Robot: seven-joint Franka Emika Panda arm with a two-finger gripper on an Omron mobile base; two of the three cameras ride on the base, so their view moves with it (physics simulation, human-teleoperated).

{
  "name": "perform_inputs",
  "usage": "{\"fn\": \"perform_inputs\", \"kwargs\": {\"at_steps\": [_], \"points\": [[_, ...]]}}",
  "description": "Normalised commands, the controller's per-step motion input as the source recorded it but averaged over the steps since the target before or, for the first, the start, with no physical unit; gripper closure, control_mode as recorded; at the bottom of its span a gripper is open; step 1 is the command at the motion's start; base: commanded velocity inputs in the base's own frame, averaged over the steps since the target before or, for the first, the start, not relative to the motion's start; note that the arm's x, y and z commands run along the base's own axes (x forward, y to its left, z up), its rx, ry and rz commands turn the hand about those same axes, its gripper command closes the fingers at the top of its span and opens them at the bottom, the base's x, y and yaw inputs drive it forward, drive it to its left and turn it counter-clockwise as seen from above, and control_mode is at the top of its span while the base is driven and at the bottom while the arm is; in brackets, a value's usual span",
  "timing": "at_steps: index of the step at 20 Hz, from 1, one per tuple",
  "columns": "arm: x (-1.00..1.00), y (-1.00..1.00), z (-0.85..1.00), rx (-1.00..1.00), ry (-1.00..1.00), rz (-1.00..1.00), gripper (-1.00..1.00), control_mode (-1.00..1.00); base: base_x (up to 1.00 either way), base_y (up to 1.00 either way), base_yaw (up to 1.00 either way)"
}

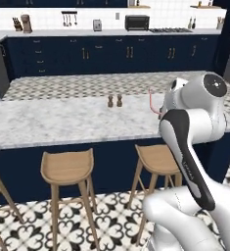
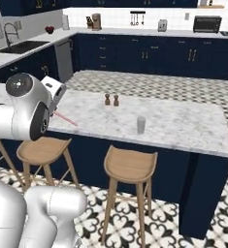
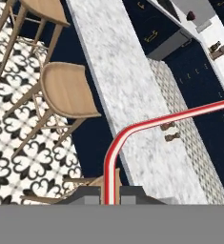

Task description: Take a straw from the drawer in front and place it inside the glass cup on the dining counter.

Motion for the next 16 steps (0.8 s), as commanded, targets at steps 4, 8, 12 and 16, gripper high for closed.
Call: {"fn": "perform_inputs", "kwargs": {"at_steps": [4, 8, 12, 16], "points": [[0.00, 0.00, 0.00, 0.00, 0.00, 0.00, 1.00, 1.00, 0.66, 0.04, -0.28], [0.00, 0.00, 0.00, 0.00, 0.00, 0.00, 1.00, 1.00, 0.65, 0.16, -0.28], [0.00, 0.00, 0.00, 0.00, 0.00, 0.00, 1.00, 1.00, 0.33, 0.33, -0.25], [0.00, 0.00, 0.00, 0.00, 0.00, 0.00, 1.00, 1.00, 0.17, 0.28, -0.22]]}}
